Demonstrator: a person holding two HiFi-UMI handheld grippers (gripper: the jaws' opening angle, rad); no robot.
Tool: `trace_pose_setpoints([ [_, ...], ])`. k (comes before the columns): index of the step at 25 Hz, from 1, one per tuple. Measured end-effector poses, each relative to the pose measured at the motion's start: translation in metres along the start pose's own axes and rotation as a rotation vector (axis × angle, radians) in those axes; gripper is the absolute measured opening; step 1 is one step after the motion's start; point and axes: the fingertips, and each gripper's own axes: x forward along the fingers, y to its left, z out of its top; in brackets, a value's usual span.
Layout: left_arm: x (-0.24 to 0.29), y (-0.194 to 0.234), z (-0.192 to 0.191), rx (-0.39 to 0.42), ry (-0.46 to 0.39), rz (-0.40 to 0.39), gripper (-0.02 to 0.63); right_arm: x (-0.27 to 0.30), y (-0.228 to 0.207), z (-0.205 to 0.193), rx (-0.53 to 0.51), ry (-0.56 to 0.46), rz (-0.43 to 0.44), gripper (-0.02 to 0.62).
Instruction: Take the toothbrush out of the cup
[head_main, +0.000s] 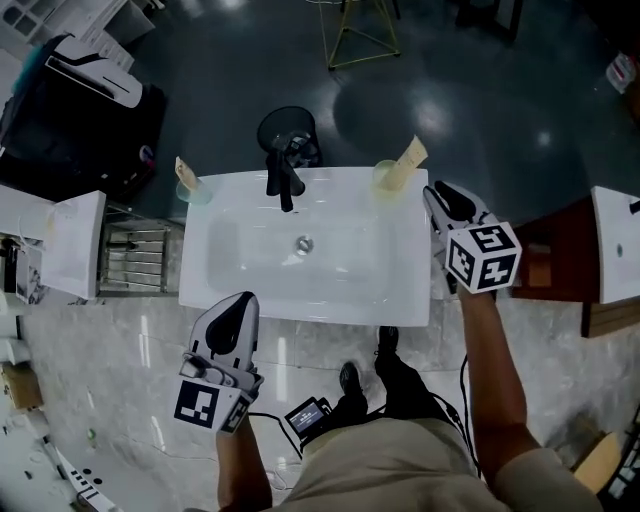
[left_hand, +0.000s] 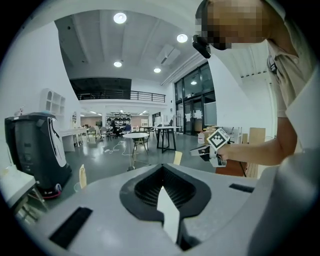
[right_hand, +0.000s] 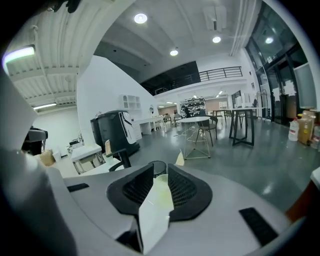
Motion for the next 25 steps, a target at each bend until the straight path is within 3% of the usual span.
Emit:
trace_pose_setpoints([
  [10,0.042,0.015,-0.054,-0.059,0.089,0.032,0.006,0.103,-0.037,-0.051,0.090,0.070,0.019,0.132],
  [18,0.059,0.019,-0.072,-0.078,0.117,0.034,0.006,0.140,-0.049,-0.069,0.099,0.101,-0.003,0.134],
  [21,0.061,0.020,-0.075,-0.082,0.115,0.030,0.006,0.143,-0.050,-0.068,0.089,0.093,-0.014,0.057],
  [25,0.059,0.022,-0.072,-0.081,0.112,0.026,0.006,0.138,-0.047,-0.060,0.092,0.063,-0.028,0.032],
])
